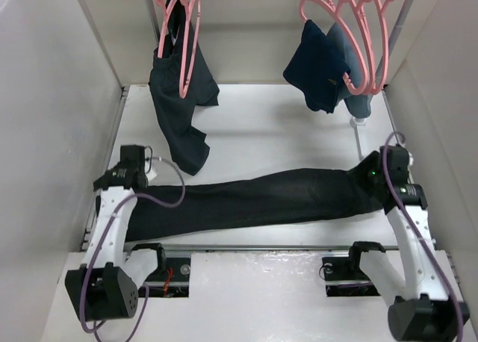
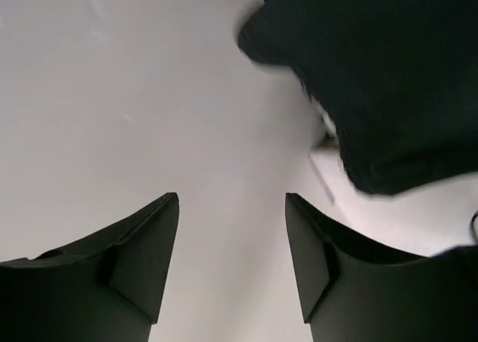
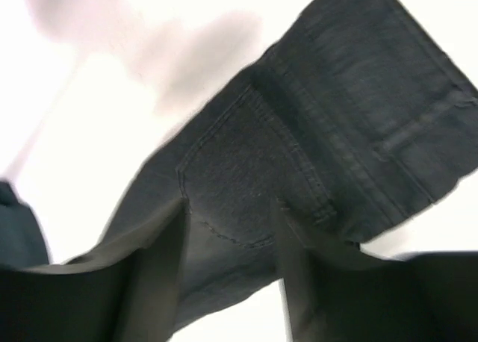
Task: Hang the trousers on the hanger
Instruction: Fold the trousers at the center of the board.
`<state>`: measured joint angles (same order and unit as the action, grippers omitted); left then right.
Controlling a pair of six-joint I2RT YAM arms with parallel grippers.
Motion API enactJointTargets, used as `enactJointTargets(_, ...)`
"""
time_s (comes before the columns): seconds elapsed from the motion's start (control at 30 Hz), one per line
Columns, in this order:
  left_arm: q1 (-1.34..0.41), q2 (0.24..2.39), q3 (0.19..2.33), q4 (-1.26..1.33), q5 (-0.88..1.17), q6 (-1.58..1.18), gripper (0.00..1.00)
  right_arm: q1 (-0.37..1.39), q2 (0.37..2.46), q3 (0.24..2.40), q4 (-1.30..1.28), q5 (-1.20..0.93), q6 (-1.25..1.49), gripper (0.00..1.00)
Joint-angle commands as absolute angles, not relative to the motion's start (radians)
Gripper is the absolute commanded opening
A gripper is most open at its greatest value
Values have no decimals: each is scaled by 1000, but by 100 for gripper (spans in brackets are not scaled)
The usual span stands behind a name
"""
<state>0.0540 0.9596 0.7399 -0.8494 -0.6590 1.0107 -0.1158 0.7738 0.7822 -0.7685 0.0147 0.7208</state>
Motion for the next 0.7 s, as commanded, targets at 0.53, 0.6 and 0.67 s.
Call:
enactJointTargets(0.53,80,1428,555,-166,-541,713,43,-84,1537,845,-368,44,640,39)
enactJointTargets(0.6,80,1439,577,-117,-541,728,43,-84,1584,905,-380,90,608,39)
enactJointTargets(0.67,80,1439,597,-71,-541,753,44,-84,1594,980,-380,127,580,39)
